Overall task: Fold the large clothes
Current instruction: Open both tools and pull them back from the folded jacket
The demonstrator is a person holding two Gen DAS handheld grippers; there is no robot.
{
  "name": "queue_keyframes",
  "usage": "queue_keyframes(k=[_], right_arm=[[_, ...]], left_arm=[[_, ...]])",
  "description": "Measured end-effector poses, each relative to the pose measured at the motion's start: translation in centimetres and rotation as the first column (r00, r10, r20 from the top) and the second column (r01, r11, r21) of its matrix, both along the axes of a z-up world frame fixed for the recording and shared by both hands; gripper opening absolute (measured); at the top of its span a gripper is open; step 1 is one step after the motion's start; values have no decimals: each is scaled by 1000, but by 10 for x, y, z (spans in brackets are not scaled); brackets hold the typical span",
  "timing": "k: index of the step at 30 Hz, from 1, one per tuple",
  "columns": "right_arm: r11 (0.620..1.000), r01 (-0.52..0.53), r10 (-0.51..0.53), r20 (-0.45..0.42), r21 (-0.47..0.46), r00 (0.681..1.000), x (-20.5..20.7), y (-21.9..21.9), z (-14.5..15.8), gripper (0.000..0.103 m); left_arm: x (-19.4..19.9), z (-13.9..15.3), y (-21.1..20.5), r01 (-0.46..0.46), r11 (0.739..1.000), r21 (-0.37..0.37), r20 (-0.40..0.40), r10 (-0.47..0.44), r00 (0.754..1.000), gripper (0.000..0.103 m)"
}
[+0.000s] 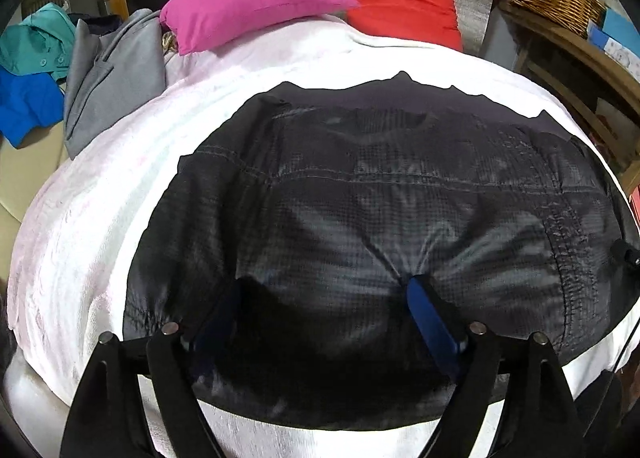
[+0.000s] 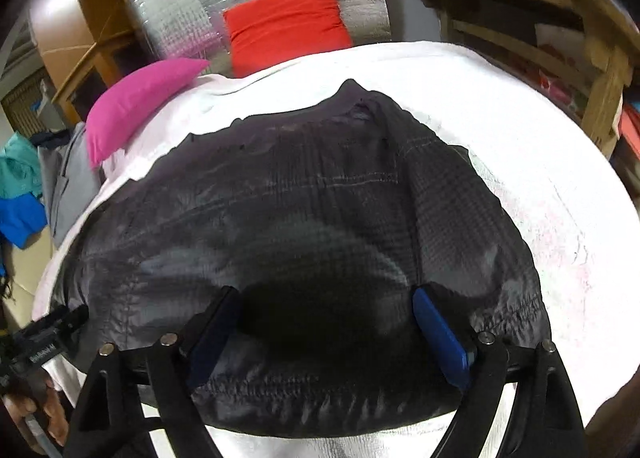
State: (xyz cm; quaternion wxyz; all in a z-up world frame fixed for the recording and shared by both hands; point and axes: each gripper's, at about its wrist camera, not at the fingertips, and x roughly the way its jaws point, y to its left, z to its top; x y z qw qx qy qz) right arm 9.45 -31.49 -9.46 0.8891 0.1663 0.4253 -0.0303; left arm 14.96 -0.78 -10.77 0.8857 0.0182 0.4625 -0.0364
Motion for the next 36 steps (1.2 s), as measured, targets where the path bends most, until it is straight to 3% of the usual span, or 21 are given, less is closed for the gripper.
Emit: queue_keyframes(k=[3,8,14,25,36], right_arm=[[998,-2,-1,48,58,999,-9,1,18,91],[996,-57,53,62,72,997,-35,29,30,93],[990,-138,138,49,-6,989,-72,72,25,96],[969,-116,138,89,-216,986,-97,93,38,98],[960,-96,124,91,-264,988,-94,95,44,100]], left_arm=[[-4,10,4,-24,1000,-15,-6,24,1000,87],[-26,25,-3,-22,1000,-19,26,22,999,87],[-52,39,-19,13,1000,-1,58,-13,998,87],[-68,47,-18,-17,999,-30,45,19,999,87],[-71,52,-23,3,1000,-1,52,-3,999,87]])
